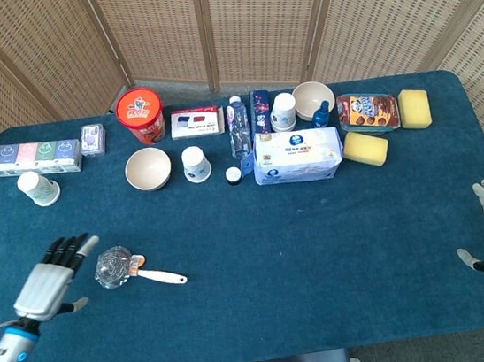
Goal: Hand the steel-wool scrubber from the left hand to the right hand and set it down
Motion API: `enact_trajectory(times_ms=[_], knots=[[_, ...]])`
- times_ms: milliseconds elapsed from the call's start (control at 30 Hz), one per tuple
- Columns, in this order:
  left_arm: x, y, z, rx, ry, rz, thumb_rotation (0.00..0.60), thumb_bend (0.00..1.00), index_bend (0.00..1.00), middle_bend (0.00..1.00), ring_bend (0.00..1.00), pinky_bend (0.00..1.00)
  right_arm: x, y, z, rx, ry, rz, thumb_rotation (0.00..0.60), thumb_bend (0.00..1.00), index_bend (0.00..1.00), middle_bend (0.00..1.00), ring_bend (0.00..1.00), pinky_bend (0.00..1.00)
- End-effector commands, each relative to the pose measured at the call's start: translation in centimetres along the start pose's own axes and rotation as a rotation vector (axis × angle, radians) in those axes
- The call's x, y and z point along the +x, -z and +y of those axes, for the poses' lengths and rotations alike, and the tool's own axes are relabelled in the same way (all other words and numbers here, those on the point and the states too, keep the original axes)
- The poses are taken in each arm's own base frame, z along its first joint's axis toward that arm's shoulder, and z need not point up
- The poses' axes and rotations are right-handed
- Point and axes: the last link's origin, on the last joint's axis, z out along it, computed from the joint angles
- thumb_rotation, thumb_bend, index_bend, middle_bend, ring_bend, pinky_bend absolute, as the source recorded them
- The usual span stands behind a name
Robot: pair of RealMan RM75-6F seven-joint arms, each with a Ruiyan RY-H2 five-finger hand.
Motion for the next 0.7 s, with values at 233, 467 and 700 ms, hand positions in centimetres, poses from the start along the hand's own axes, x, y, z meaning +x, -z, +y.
enact_trajectory(times_ms=[233,467,700], knots=[[-2.1,-4.4,2.0,-0.039,-0.074,-0.108,0.6,0.0,0.0,0.0,0.0,0.02,0.0,-0.1,0.3,-0.009,-0.009,-0.008,0.6,0.0,0.0,0.0,0.0,0.0],[-2.3,-5.6,2.6,-0.036,-0.072,-0.109,0.6,0.0,0.0,0.0,0.0,0.02,0.1,0.0,0.3,-0.008,-0.026,-0.011,0.6,0.0,0.0,0.0,0.0,0.0],[-2.1,-6.0,2.9,-0.026,-0.096,-0.101,0.6,0.0,0.13,0.16,0.1,0.24,0.2,0.0,0.4,-0.01,-0.037,-0.011,0.6,0.0,0.0,0.0,0.0,0.0]])
